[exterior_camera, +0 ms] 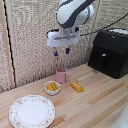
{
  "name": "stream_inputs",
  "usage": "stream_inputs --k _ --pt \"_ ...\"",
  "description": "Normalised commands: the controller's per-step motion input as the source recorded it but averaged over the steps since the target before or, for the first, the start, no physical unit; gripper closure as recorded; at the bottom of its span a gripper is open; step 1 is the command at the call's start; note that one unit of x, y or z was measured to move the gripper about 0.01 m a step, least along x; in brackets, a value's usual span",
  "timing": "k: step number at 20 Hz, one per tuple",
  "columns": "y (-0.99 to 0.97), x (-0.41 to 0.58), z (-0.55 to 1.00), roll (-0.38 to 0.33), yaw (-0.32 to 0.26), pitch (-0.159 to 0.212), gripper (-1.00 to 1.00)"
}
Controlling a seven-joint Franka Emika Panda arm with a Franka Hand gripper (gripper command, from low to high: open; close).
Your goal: Extend the gripper towards the air fryer handle. Grasp the air fryer handle and pull it to open the air fryer. Release the air fryer handle and move the gripper to the bread. Grasp the bread with the gripper and move it to the air fryer basket. Release the bread inside the air fryer and retract the gripper.
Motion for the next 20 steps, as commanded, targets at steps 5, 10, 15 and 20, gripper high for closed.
stream_inputs --k 5,10,15,20 --pt "-0.02 0.062 0.01 -0.031 -0.375 0.000 -1.00" --pt "-0.02 0.081 0.03 -0.043 -0.375 0.000 -1.00" --pt "-0.07 0.183 0.09 -0.122 -0.351 -0.001 -1.00" --pt "-0.14 0.258 0.11 -0.264 -0.247 0.000 -1.00"
